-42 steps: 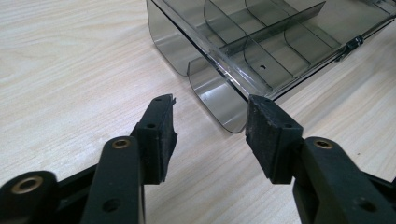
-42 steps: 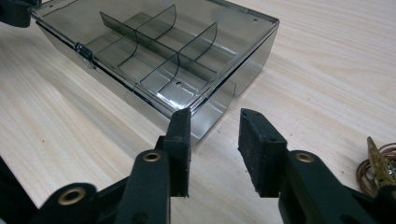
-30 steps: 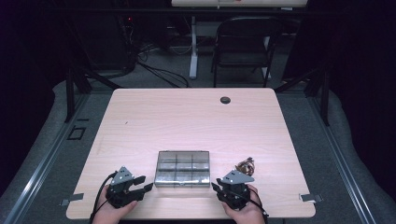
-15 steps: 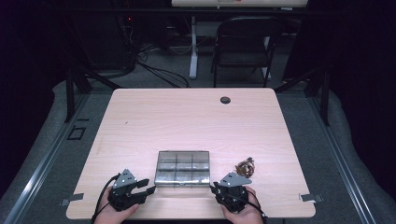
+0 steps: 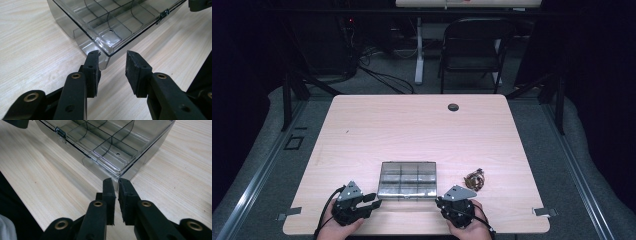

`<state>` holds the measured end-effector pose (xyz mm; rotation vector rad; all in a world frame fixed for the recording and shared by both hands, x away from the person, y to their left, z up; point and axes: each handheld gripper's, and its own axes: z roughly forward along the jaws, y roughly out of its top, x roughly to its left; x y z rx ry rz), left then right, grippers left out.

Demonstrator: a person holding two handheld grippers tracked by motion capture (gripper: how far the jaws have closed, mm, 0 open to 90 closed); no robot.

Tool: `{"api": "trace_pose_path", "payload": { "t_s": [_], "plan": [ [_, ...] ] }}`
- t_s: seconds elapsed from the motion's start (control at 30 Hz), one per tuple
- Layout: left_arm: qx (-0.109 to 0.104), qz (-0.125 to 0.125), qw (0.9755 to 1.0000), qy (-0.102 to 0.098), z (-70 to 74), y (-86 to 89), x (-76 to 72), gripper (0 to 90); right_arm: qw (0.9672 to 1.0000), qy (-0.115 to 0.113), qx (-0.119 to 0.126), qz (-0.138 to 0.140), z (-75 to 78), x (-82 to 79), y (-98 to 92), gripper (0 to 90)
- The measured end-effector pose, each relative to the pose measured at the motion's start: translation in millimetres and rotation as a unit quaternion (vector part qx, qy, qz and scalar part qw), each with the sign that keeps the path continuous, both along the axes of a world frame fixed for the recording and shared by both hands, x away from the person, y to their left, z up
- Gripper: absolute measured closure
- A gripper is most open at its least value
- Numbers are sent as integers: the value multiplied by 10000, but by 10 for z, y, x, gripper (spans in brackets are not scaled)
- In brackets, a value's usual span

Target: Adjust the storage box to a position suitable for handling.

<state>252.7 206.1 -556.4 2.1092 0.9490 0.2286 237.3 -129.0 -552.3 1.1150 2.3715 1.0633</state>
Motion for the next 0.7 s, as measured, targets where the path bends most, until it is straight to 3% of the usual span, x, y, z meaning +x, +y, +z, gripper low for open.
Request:
{"api": "trace_pose_path", "payload": {
  "t_s": [0.47,0.53,0.7],
  "plan": [
    [-38,54,10000,-54,18,-7,-5,697,10000,-64,-20,1,2,5,16,877],
    [-61,148,9999,-63,13,-12,-9,703,10000,-86,-12,3,5,4,14,878],
    [-77,95,9999,-55,21,-6,-7,709,9999,-122,-13,2,10,1,7,883]
  ]
}}
